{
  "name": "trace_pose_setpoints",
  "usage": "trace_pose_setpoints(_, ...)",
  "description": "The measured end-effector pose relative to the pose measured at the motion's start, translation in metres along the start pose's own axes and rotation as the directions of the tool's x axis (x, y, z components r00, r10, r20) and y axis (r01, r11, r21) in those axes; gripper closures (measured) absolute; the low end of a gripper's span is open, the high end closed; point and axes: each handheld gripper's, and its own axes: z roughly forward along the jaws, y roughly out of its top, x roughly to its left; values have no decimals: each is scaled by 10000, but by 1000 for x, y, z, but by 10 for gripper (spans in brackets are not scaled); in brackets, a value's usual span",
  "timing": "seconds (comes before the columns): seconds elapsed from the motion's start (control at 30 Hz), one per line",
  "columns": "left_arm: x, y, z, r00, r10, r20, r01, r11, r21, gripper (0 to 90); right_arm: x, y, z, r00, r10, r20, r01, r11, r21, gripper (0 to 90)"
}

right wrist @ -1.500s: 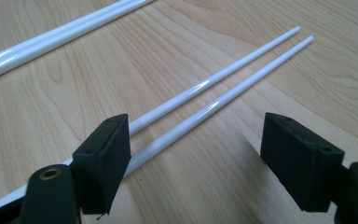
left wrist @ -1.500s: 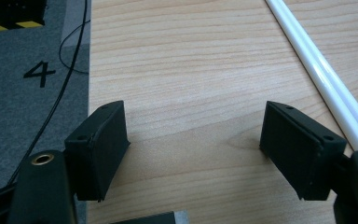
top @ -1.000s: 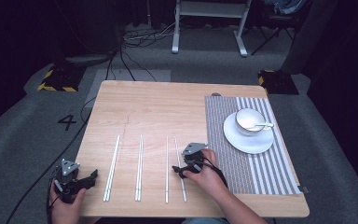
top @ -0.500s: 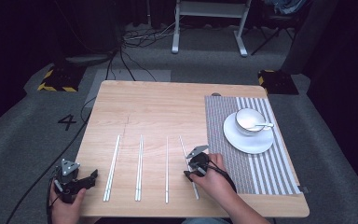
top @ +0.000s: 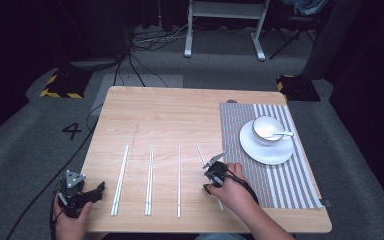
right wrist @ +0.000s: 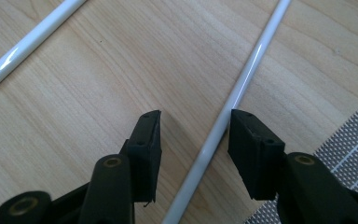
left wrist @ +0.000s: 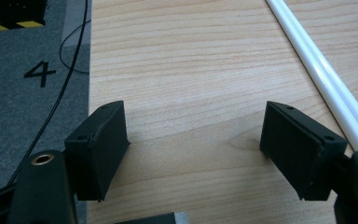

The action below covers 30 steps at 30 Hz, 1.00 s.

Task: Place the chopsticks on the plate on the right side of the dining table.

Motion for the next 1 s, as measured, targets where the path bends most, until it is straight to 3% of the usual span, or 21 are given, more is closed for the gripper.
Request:
trace_pose_setpoints(0.2,0,0,0,10000,2,9,-2,10000,0,228,-1,6,0,10000,48,75,-51,9988,479,590)
trace_pose_setpoints(0.53,0,0,0,10000,1,9,-1,10000,-1,228,-3,10,0,9982,536,264,-553,9959,717,661)
trace_pose_setpoints(0.63,0,0,0,10000,1,8,-1,10000,1,228,-7,15,1,9935,1063,400,-1101,9880,1081,729)
trace_pose_setpoints(0.8,0,0,0,10000,-2,-32,2,10000,10,224,-11,20,2,9877,1530,320,-1560,9776,1413,744)
trace_pose_setpoints(1.0,0,1,0,10000,55,-54,-55,10000,41,221,-17,32,5,9790,2001,378,-2035,9536,2220,798)
